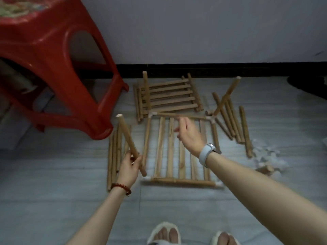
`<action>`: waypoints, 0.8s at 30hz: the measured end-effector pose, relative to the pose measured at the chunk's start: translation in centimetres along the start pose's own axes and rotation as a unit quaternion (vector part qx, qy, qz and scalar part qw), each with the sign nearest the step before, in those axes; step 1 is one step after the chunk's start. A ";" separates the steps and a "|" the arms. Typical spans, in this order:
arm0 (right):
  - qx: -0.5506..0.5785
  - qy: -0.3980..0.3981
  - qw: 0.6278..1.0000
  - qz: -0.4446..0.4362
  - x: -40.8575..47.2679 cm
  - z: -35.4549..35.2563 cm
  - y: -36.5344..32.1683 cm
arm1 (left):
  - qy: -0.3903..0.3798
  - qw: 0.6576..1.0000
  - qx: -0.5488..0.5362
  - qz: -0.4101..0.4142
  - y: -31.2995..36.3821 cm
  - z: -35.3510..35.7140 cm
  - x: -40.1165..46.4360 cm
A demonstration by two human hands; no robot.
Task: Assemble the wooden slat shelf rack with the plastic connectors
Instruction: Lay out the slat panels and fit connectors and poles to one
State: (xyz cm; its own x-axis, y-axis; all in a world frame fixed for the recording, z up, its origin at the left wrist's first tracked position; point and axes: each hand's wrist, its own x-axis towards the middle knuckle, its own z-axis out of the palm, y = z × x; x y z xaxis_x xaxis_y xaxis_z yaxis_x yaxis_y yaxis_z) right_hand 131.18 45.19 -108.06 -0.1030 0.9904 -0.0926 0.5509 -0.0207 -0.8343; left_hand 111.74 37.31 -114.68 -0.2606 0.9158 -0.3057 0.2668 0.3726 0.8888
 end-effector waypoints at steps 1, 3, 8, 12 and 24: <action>-0.113 -0.092 0.989 0.014 -0.6 1.8 2.2 | 0.013 0.999 -0.042 -0.030 -1.4 -0.4 -0.3; -0.309 -0.294 0.904 0.018 -2.6 4.7 6.8 | 0.031 0.992 -0.101 -0.068 -3.5 -0.7 -0.6; -0.413 -0.414 0.810 0.041 -7.7 9.2 13.2 | 0.066 0.985 -0.147 -0.058 -5.6 -0.9 -0.9; -0.452 -0.416 0.789 0.031 -8.2 10.0 13.7 | 0.064 0.994 -0.084 -0.024 -6.3 -1.2 -0.8; -0.453 -0.438 0.775 0.051 -7.4 10.3 13.8 | 0.017 0.991 0.123 0.044 -6.9 -0.1 -1.6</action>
State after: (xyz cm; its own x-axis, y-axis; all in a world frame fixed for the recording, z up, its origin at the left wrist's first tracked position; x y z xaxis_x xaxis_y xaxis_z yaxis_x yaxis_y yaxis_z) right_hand 131.05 36.14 -124.49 -0.3249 0.5078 -0.7978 0.9076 0.4045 -0.1122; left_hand 110.20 33.24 -120.23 -0.2565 0.9423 -0.2150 0.5076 0.3206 0.7997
